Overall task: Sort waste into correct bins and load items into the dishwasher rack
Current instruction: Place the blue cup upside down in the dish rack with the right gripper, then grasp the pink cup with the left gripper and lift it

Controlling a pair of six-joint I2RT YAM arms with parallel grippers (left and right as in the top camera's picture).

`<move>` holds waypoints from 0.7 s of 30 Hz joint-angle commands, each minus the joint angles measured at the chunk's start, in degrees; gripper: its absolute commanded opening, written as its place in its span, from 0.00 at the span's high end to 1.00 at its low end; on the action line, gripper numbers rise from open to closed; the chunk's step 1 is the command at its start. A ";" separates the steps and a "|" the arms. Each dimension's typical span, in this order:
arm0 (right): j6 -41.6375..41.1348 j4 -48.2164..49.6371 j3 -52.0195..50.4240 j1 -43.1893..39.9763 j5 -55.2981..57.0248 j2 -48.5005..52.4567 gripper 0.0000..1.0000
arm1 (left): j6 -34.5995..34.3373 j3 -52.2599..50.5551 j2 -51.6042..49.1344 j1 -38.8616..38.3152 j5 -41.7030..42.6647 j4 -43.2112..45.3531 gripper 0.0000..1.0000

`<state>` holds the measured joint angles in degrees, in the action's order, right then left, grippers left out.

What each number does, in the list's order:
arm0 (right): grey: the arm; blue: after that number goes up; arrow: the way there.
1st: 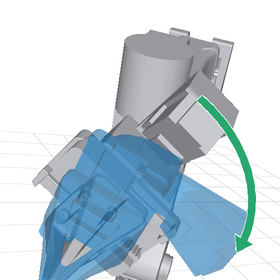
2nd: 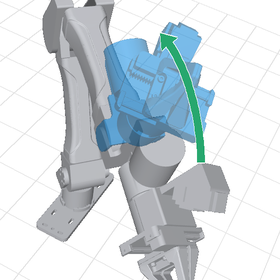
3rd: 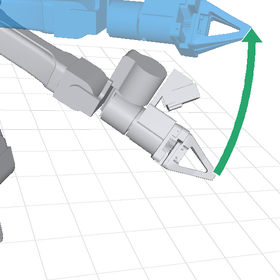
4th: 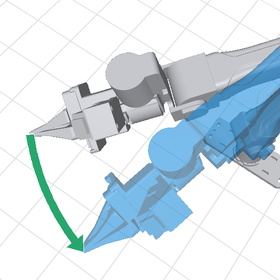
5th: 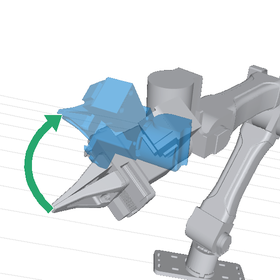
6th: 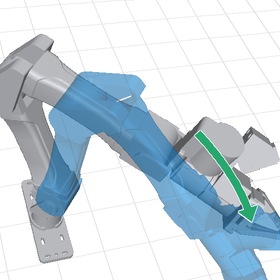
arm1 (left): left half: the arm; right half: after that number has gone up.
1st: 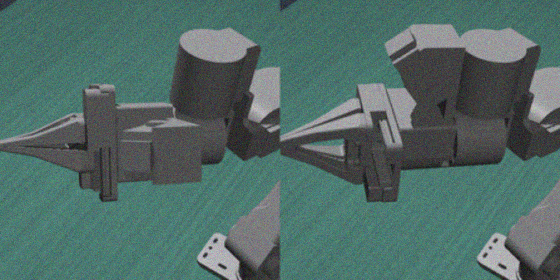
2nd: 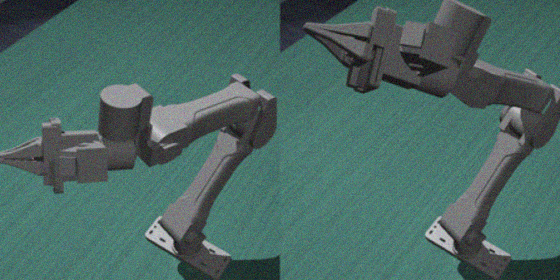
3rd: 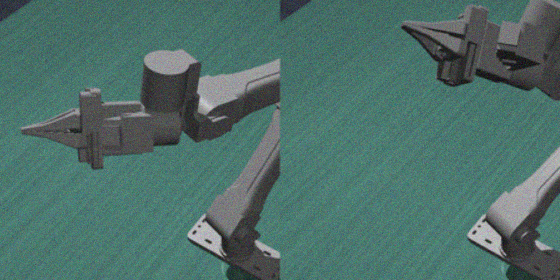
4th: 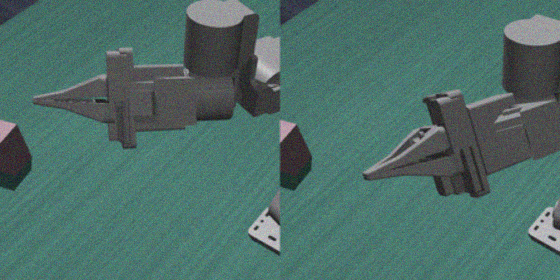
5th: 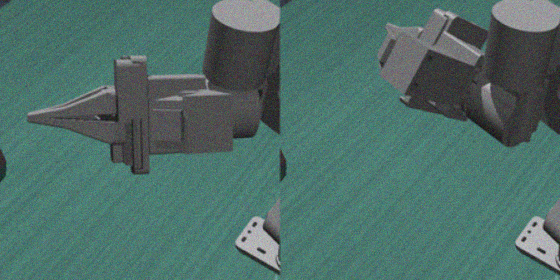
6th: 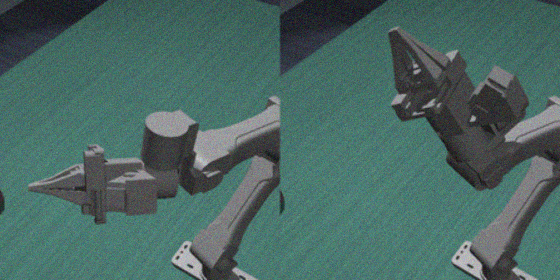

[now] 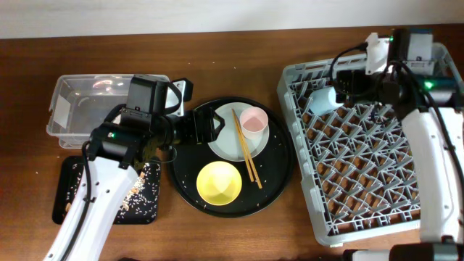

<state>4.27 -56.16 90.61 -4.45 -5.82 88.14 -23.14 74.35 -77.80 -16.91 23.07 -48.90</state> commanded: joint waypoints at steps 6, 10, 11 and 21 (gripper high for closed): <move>-1.73 -2.19 0.96 -0.11 0.11 -1.57 0.02 | 0.74 -0.26 -0.15 0.09 -0.44 -0.04 0.01; -1.73 -3.10 0.96 -0.11 0.09 -1.57 0.02 | 0.74 -0.26 -0.15 0.09 -0.44 -0.04 0.01; -1.73 -3.56 0.96 -0.11 0.09 -1.57 0.02 | 0.74 -0.26 -0.15 0.09 -0.44 -0.04 0.01; -1.77 -7.34 0.90 -0.07 0.04 -1.51 0.02 | 0.72 -0.26 -0.66 -0.11 -5.73 10.78 0.01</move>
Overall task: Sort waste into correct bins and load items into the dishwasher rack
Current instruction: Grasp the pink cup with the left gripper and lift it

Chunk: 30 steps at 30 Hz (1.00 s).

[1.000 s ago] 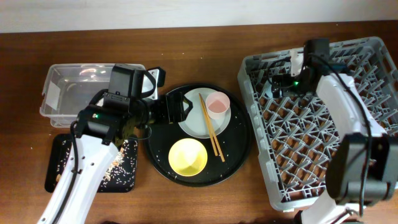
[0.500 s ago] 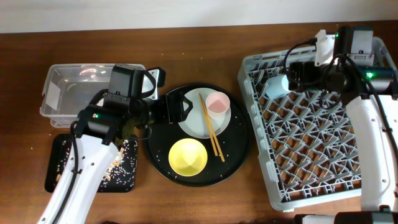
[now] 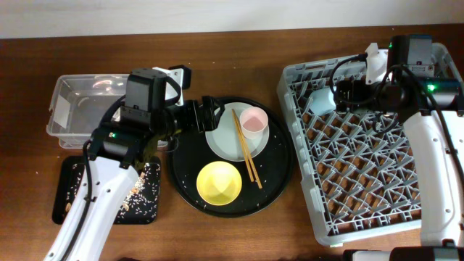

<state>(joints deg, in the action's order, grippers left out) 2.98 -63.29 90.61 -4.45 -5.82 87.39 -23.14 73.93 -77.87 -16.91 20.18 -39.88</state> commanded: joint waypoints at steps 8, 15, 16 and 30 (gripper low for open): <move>-0.46 0.00 0.90 -0.07 0.09 -0.52 0.02 | -5.81 0.15 -19.74 -11.56 -9.09 13.75 0.53; -0.44 0.00 0.90 -0.07 0.09 1.05 0.02 | -7.26 0.15 -29.97 -13.09 -9.11 17.57 0.57; -0.44 -0.02 0.90 -0.07 0.09 1.05 0.02 | -7.23 0.15 -30.67 -13.09 -9.18 17.55 0.60; 0.94 -3.41 5.11 -0.11 -15.13 -7.67 0.02 | -7.23 4.98 -13.92 -7.02 10.51 17.25 0.99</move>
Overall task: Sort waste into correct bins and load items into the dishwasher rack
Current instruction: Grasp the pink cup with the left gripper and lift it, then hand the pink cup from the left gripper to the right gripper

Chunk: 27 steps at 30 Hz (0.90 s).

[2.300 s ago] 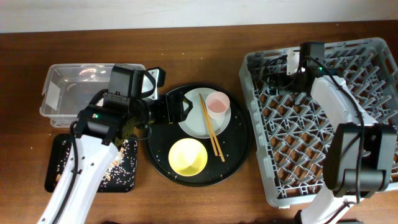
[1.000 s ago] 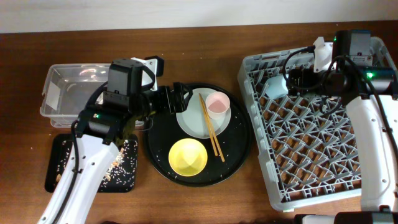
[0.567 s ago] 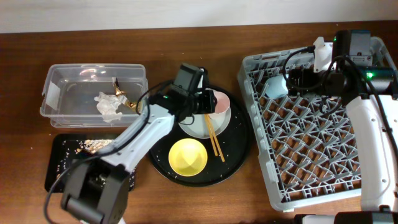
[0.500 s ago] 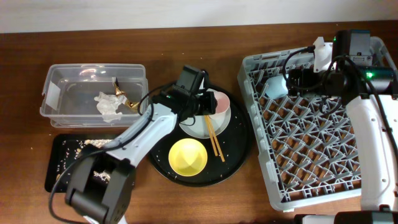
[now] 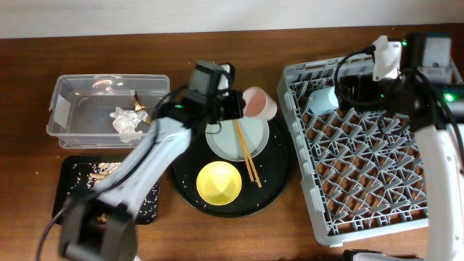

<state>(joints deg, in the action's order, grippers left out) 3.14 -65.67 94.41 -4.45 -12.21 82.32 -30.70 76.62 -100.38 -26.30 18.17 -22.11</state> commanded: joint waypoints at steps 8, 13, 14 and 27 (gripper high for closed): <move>22.32 -2.93 1.29 -0.07 -60.59 -3.43 0.02 | -9.53 2.29 14.69 16.79 60.54 15.50 0.99; 24.52 -2.95 1.29 0.04 -65.53 -3.43 0.02 | -10.05 2.29 14.69 13.49 59.84 18.60 1.00; 24.55 -2.93 1.29 0.39 -65.59 -3.43 0.02 | -10.05 2.29 14.69 12.79 58.88 18.67 1.00; 25.35 -2.56 1.27 10.12 -58.93 -0.83 0.34 | -10.03 2.29 14.69 9.79 57.55 19.96 1.00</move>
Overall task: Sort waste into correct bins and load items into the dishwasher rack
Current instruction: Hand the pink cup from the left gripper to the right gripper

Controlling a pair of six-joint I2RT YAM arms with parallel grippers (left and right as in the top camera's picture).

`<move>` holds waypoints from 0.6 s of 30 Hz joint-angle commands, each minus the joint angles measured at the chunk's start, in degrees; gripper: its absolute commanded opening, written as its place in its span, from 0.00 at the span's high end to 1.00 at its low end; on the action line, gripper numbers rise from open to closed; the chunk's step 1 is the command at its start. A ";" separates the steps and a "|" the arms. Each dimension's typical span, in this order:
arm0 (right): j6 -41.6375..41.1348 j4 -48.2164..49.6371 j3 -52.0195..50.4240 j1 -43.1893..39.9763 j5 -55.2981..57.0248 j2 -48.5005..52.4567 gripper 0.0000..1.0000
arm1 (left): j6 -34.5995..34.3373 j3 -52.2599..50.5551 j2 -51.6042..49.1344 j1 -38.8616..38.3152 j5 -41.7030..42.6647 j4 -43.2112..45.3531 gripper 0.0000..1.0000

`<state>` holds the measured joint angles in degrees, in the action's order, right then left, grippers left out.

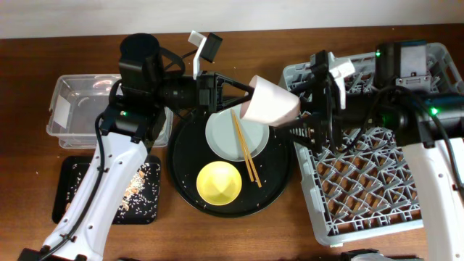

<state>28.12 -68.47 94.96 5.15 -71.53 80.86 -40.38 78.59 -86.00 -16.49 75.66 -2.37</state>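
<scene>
A pink cup [270,101] hangs raised on its side over the right rim of the round black tray [279,177], and my left gripper [243,93] is shut on its rim end. My right gripper [303,109] reaches in from the grey dishwasher rack [362,188]. Its fingers stand open, spread above and below the cup's base end. On the tray lie a pale blue plate [225,138] with a pair of chopsticks [247,156] across it and a yellow bowl [219,182]. The rack's back left corner is hidden behind the right gripper.
A clear plastic bin [72,109] stands at the left, partly covered by my left arm. In front of it lies a black square tray [72,196] strewn with rice. Grains of rice also dot the round tray.
The pink cup, then just over the plate's back rim in my left gripper, is now higher and further right. My right gripper has moved from the rack's back to its left edge, at the cup.
My left gripper was first at the round tray's left edge beside the bin, while the right was at a pale blue cup in the rack's back left corner. Then the left gripper was shut on the pink cup. Now both grippers meet at the raised cup.
</scene>
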 commanded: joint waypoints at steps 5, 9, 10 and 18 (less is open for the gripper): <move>0.37 2.16 0.72 0.50 0.37 0.68 0.59 | -0.33 0.33 0.31 -0.04 1.40 0.17 0.99; 0.35 5.88 0.74 0.46 0.22 0.68 0.58 | -0.09 0.31 0.31 -0.35 6.25 -0.24 0.96; 0.31 6.58 0.74 0.46 0.22 0.68 0.55 | -0.09 0.31 0.31 -0.37 8.02 -0.26 0.95; -3.21 8.28 0.74 -2.54 0.20 0.61 0.54 | 4.33 0.20 0.31 -3.61 8.52 -1.64 0.89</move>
<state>27.83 -61.04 94.94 4.86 -73.89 81.21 -40.14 78.59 -86.08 -17.32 78.65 -2.83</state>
